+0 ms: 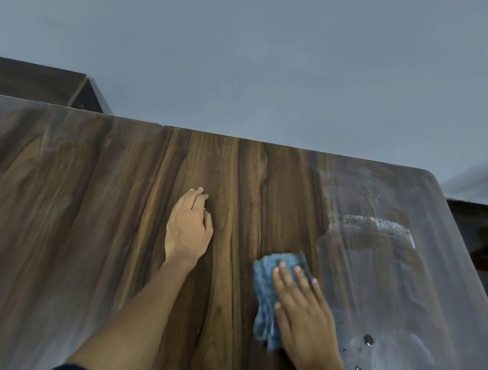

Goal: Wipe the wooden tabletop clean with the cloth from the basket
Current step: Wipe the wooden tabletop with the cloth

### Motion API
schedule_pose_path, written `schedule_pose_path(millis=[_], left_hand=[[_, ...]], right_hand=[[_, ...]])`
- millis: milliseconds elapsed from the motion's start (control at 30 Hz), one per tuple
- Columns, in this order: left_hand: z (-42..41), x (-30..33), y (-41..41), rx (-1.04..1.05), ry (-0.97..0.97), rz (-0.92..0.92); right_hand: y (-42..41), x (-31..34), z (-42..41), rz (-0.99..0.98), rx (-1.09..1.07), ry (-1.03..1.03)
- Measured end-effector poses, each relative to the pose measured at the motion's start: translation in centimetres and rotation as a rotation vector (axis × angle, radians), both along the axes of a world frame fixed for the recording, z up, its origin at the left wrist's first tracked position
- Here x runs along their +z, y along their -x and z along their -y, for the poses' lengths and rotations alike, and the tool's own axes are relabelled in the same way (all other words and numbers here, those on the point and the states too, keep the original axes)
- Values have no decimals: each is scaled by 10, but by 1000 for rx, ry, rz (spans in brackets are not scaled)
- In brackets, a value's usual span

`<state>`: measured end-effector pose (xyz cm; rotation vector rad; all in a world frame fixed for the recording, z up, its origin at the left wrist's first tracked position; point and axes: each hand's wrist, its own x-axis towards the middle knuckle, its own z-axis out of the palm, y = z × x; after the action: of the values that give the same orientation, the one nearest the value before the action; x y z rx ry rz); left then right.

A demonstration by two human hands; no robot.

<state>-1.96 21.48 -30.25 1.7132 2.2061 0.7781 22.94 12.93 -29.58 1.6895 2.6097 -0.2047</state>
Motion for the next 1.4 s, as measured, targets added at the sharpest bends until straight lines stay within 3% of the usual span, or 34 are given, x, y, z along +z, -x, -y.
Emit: schedule_pose_path(millis=[267,467,667,733,867,1067,1400], left_hand=[[56,3,-2,-11,65,2],[101,3,-3,-35,63,2],[152,0,-1,-80,69,-35],[169,-2,-1,-86,74,-36],[196,-6,0,-75,93,-69],[229,-6,-3,-56,129,-81],[278,-5,-2,-71,136,-85]], right_hand=[[60,6,-90,-51,-428,8],[95,9,-14,-68,-127,-29],[32,12,96,-21,112,11],[0,12,96,-5,93,-22],[-29,10,54,-57,-163,19],[36,17,13,-48,-431,86],[69,11,102,-56,-46,49]])
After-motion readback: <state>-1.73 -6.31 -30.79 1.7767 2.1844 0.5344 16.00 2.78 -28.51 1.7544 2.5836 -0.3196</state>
